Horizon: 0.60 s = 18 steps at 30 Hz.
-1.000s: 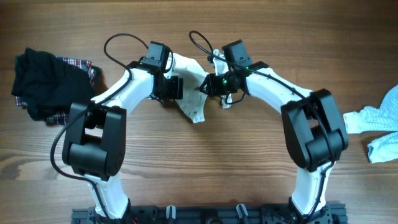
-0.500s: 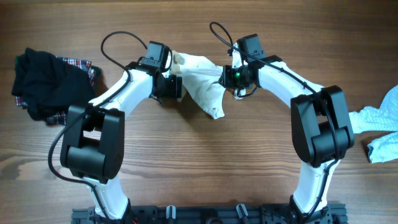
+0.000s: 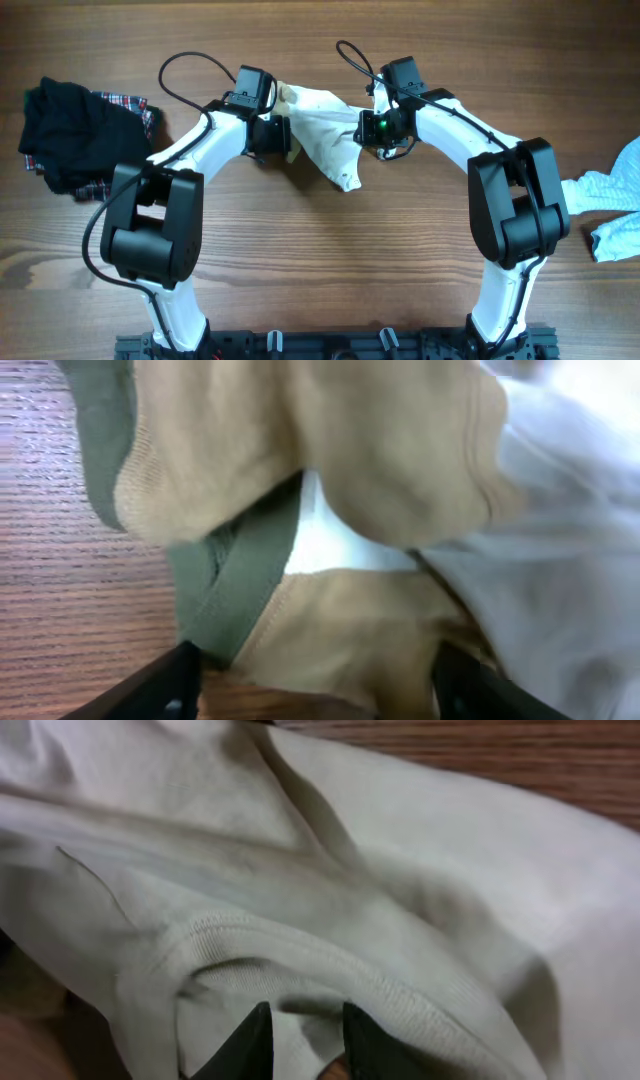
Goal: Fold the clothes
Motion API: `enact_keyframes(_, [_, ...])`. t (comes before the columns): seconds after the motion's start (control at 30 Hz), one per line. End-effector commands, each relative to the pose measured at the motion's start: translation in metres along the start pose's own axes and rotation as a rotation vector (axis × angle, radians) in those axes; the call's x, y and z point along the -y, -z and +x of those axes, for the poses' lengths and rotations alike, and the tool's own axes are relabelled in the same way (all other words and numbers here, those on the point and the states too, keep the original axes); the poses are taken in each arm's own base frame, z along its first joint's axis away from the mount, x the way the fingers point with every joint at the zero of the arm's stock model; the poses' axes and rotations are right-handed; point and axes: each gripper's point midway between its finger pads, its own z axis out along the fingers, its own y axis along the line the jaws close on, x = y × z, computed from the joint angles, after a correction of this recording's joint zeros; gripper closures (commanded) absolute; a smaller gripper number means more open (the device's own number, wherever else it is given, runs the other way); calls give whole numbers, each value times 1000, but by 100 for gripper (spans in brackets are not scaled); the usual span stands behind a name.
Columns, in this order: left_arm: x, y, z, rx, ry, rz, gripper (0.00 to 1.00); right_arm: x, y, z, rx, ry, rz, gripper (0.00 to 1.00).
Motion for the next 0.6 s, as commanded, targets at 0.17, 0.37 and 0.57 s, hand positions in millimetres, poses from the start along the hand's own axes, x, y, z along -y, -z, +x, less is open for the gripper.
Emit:
enact_keyframes(0.17, [-6,-15,12,-56,145,7,89,32,-12,16,-46,-23,112,75])
enact_keyframes(0.37, [-3,37,-5,12,105,29,96,30,-4,20,-62,27,115,75])
enact_keyframes(0.57, [-4,123,-4,98,97,28,96,19,18,10,-14,65,103,71])
